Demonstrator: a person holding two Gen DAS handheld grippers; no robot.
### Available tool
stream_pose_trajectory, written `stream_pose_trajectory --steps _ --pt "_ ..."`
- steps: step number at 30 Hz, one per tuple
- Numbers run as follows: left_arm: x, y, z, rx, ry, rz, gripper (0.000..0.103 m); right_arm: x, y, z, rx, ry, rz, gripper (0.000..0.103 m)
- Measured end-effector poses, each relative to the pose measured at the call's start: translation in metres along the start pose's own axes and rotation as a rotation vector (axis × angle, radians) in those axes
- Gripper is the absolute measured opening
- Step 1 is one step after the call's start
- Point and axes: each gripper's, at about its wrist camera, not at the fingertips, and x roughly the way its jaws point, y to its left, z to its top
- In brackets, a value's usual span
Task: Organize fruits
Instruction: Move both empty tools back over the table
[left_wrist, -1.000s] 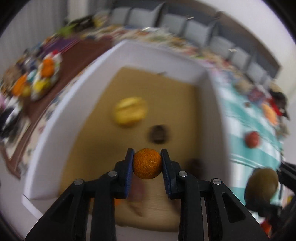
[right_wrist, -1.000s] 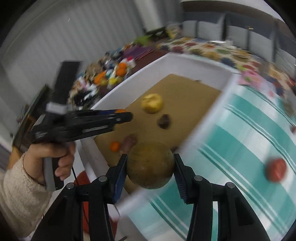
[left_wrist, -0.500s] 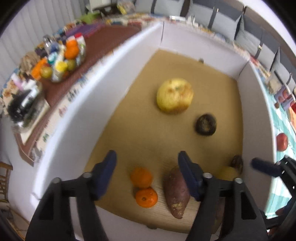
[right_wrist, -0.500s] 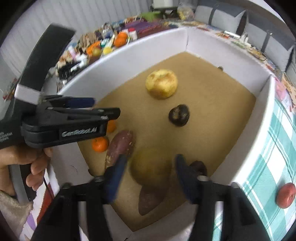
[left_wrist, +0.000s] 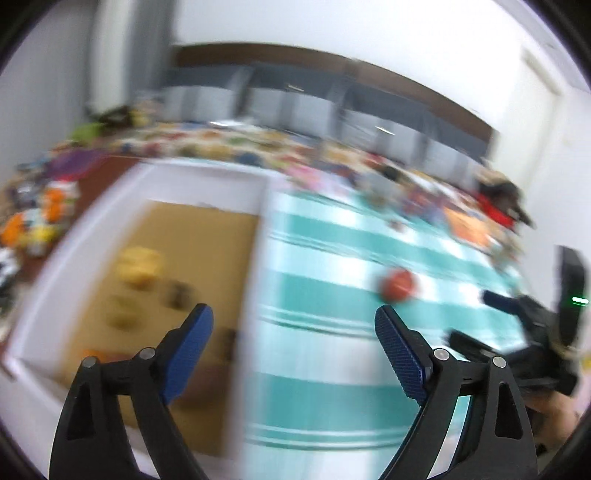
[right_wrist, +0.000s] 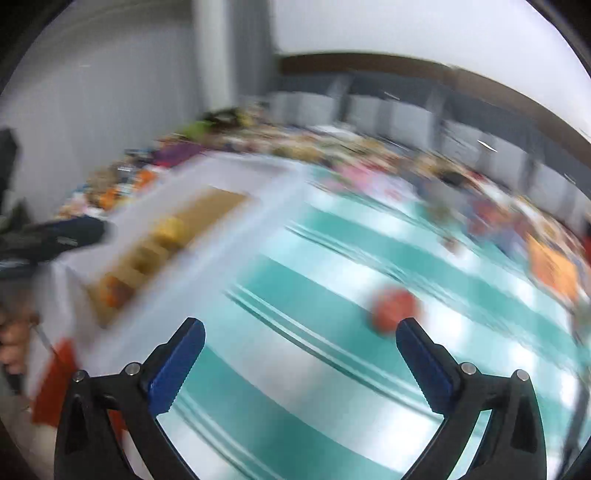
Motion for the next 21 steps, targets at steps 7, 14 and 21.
stream_pose_trajectory --steps 7,14,21 --pt "0.122 -0.102 -0.066 0.127 0.234 -0.084 0.093 0.03 -0.138 -0.112 0.215 0.152 -0.251 0.102" --pt "0.183 -0.146 -0.086 0.244 0.207 0.007 0.093 0.024 -0.19 -0.165 0.411 0.134 -0.294 0.103" --pt "0.198 -0.15 -0.097 0.265 0.169 0.041 0.095 0.035 -0.188 -0.157 0.376 0.121 -0.307 0.103"
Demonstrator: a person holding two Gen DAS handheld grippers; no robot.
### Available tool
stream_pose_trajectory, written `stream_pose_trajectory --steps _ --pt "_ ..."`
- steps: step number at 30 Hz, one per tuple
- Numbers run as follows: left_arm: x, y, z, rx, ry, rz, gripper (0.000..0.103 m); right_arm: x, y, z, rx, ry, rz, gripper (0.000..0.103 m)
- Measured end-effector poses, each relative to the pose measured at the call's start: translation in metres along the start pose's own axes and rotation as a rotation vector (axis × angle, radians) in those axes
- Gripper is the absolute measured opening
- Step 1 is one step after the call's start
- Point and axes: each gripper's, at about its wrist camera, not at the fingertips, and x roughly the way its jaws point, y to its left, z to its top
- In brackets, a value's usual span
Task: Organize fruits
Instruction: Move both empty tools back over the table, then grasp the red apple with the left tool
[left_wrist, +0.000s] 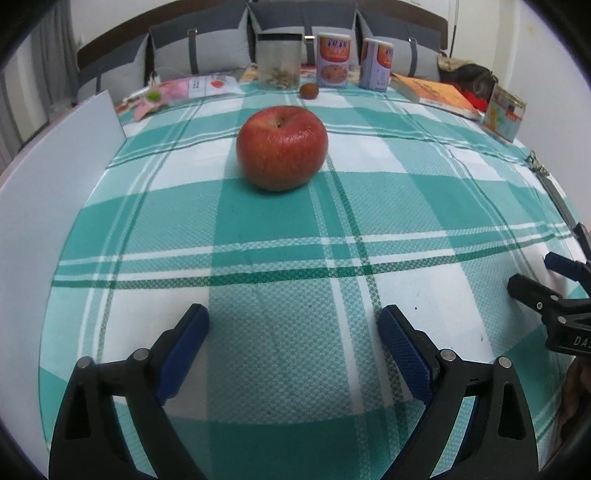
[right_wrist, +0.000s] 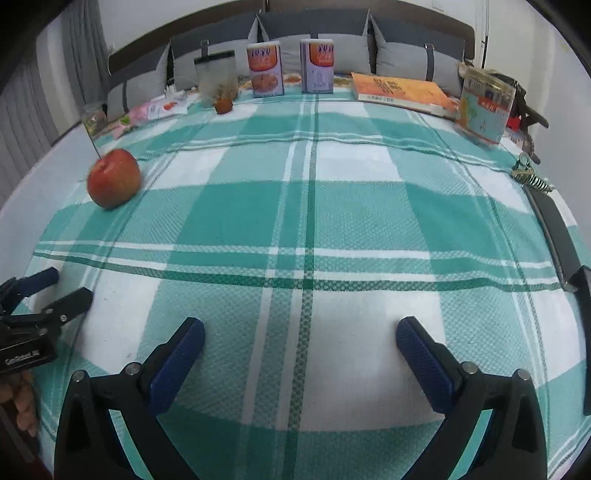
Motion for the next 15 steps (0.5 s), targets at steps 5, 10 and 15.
stream_pose_trajectory --steps 5,10,15 --pt "0.001 -0.001 -0.001 0.002 0.002 0.001 0.097 0.004 0.006 0.001 -0.01 0.008 0.0 0.103" --pt "0.003 -0.001 0.001 0.0 0.007 -0.009 0.097 0.006 0.007 0.002 -0.02 0.012 -0.01 0.103" --pt "-0.006 0.01 0.029 -0.033 -0.05 -0.057 0.097 0.006 0.007 0.002 -0.021 0.013 -0.012 0.103"
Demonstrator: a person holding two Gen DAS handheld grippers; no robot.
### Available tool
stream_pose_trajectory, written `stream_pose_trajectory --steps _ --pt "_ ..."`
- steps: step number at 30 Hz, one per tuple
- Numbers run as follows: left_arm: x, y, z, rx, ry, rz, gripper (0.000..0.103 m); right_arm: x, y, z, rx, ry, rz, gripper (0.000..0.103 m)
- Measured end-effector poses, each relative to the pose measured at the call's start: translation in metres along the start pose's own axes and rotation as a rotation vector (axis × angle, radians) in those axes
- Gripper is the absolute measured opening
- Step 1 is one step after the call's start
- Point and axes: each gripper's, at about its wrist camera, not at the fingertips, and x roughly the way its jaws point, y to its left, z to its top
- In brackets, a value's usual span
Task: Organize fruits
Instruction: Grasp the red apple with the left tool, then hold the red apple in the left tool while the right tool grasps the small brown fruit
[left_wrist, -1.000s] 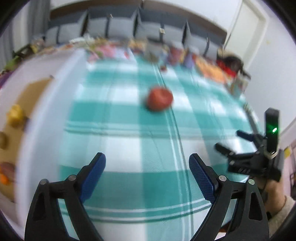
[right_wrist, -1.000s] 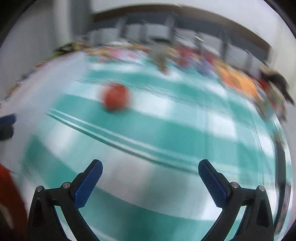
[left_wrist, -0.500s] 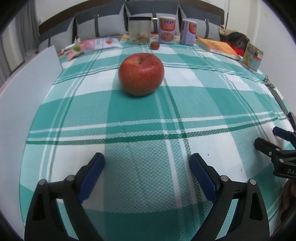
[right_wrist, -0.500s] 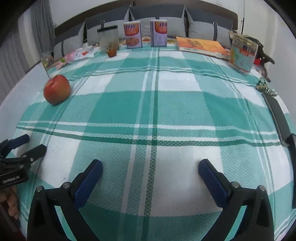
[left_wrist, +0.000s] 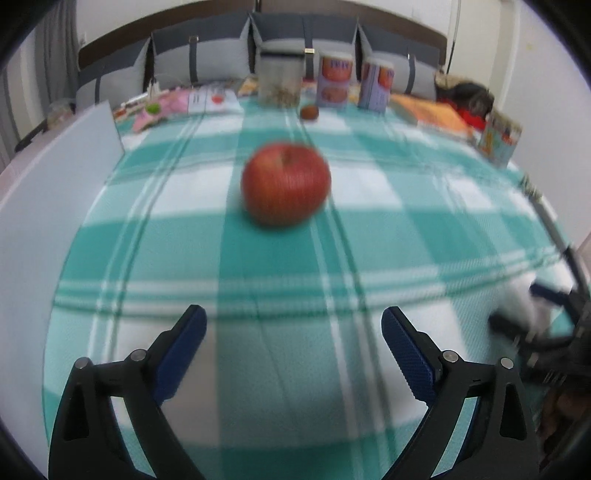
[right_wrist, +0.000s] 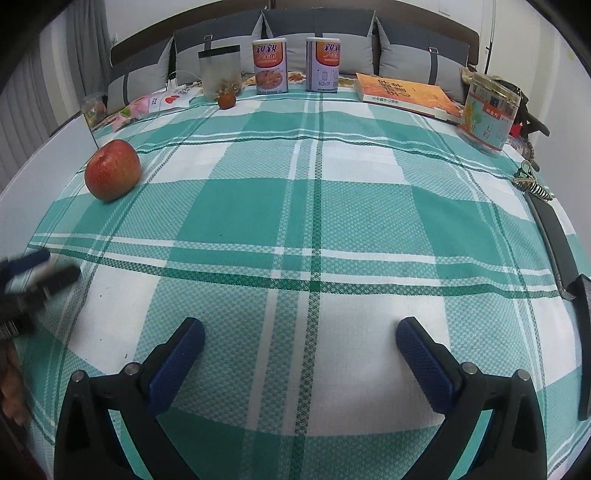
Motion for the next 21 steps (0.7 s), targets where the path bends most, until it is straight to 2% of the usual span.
stream_pose_trajectory --steps 3,5,8,10,13,15,17,21 --pt "0.005 0.0 0.029 0.018 -0.024 -0.014 0.097 0.0 0.0 0.0 -0.003 0.001 -0.001 0.103" --pt "0.018 -0.003 0.043 0.05 -0.011 -0.015 0.097 0.0 0.0 0.001 -0.003 0.001 0.0 0.103" --pt "0.042 -0.009 0.058 0.095 0.013 0.054 0.097 0.0 0.0 0.001 -0.003 0.001 0.0 0.103" --pt "0.054 -0.005 0.065 0.061 0.021 0.087 0.097 0.0 0.0 0.001 -0.003 0.001 0.0 0.103" --pt "0.063 0.001 0.069 0.013 0.012 0.063 0.096 0.0 0.0 0.001 -0.003 0.001 0.0 0.103" --pt "0.065 0.001 0.07 0.013 0.004 0.061 0.092 0.0 0.0 0.001 -0.003 0.001 0.0 0.103" --pt "0.065 0.003 0.07 0.012 0.001 0.029 0.072 0.0 0.0 0.001 -0.003 0.001 0.0 0.103" --pt "0.058 0.004 0.071 0.024 0.02 0.017 0.071 0.0 0.0 0.001 -0.002 0.001 0.0 0.103"
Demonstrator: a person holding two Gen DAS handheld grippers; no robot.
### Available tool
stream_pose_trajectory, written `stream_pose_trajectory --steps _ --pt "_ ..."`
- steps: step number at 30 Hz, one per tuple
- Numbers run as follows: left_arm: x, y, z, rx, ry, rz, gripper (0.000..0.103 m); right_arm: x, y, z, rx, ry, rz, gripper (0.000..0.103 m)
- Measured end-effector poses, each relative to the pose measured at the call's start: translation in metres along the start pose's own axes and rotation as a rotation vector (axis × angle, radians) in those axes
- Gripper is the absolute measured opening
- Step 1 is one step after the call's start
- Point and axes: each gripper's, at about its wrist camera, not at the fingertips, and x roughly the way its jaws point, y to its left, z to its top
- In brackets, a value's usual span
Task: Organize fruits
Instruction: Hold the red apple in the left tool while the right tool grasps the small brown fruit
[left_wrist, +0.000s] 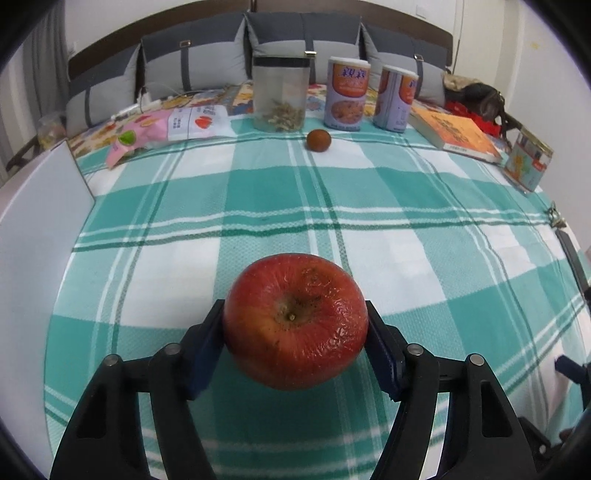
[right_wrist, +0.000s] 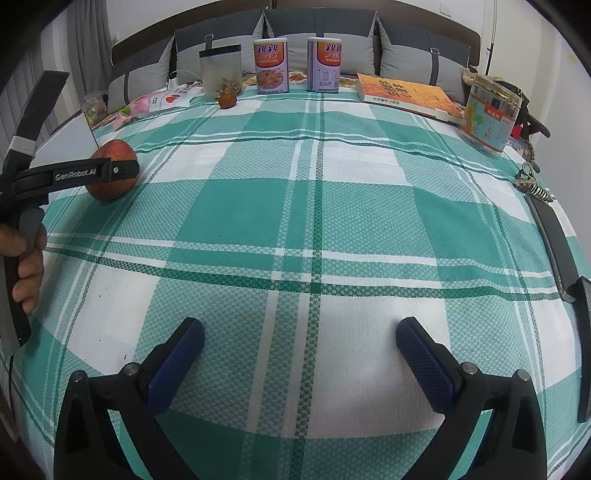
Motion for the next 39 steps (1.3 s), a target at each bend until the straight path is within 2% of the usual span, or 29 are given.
stream_pose_trajectory --steps 5,9,13,15,16,17,18,19,23,26,29,34,37,39 --pt "-0.039 0.009 -0.016 0.018 0.022 -0.044 0.071 0.0 0.0 0.0 0.0 0.0 0.002 0.103" --pt "-0.055 0.019 -0.037 0.012 0.074 -0.066 0.071 0.0 0.0 0.0 0.0 0.0 0.002 0.103" --pt "-0.047 0.018 -0.056 0.026 0.081 -0.04 0.071 0.0 0.0 0.0 0.0 0.0 0.002 0.103" --pt "-0.048 0.016 -0.06 0.027 0.025 -0.027 0.073 0.0 0.0 0.0 0.0 0.0 0.002 0.103" --pt "-0.048 0.014 -0.061 0.036 -0.007 -0.004 0.076 0.0 0.0 0.0 0.0 0.0 0.003 0.103" --pt "-0.047 0.012 -0.061 0.043 -0.03 0.035 0.088 0.0 0.0 0.0 0.0 0.0 0.003 0.103" --pt "-0.045 0.011 -0.062 0.045 -0.04 0.05 0.092 0.0 0.0 0.0 0.0 0.0 0.003 0.103" --pt "-0.043 0.008 -0.063 0.049 -0.051 0.063 0.092 0.0 0.0 0.0 0.0 0.0 0.003 0.103" --pt "-0.027 0.004 -0.065 0.072 0.002 0.069 0.092 0.0 0.0 0.0 0.0 0.001 0.003 0.103" --pt "-0.024 0.008 -0.065 0.05 0.018 0.048 0.093 0.002 -0.001 0.007 -0.029 0.029 0.027 0.103" --pt "-0.021 0.015 -0.065 0.009 0.032 0.018 0.096 0.011 -0.005 0.042 -0.039 0.023 0.073 0.103" --pt "-0.022 0.018 -0.065 0.015 0.034 0.025 0.098 0.061 0.014 0.149 -0.102 -0.067 0.165 0.102" --pt "-0.022 0.017 -0.066 0.014 0.034 0.026 0.099 0.105 0.044 0.206 -0.148 -0.063 0.225 0.09" --pt "-0.022 0.015 -0.066 0.014 0.035 0.029 0.099 0.135 0.064 0.241 -0.17 -0.049 0.236 0.078"
